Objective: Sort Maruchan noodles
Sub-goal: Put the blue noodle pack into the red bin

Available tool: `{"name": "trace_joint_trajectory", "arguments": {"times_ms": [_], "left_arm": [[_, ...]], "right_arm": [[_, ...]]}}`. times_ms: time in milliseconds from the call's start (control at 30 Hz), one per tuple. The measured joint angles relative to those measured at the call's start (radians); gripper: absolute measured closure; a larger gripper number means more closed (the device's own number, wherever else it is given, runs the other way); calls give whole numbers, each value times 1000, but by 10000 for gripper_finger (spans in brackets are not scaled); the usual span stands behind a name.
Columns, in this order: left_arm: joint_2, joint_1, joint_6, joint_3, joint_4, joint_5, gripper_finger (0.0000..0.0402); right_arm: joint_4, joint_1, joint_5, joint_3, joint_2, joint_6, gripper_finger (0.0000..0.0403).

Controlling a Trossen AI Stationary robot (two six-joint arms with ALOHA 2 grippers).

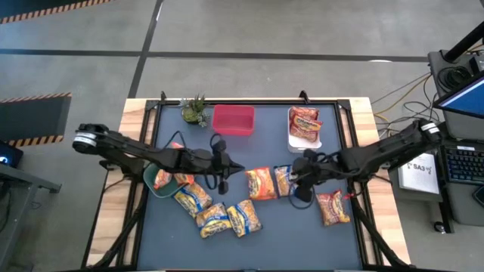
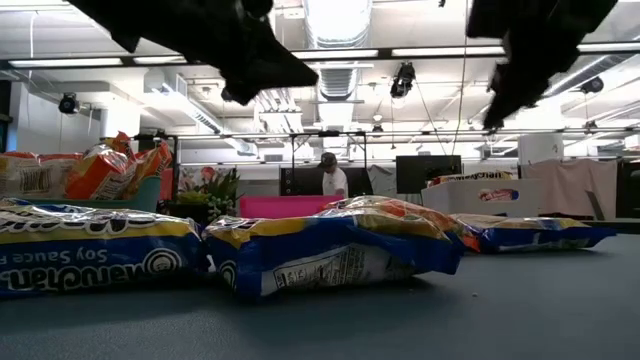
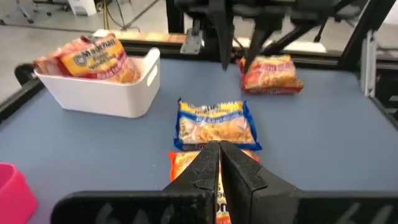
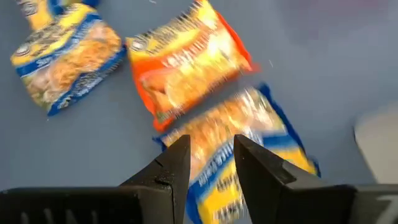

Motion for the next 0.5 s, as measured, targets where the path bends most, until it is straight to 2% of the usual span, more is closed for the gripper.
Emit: {"name": "trace_joint_trajectory", "arguments": {"times_ms": [133,333,500], "left_arm": [[79,0,10,53,-2,0,402],[197,0,74,162,-5,0,402],[284,0,118,241,0,0,402]], "right_arm": [[-26,2,-2,-58,-40,138,289],[-104,-25,4,-155,-20,369,289],[-90,-34,4,-229,-30,462,289]]}}
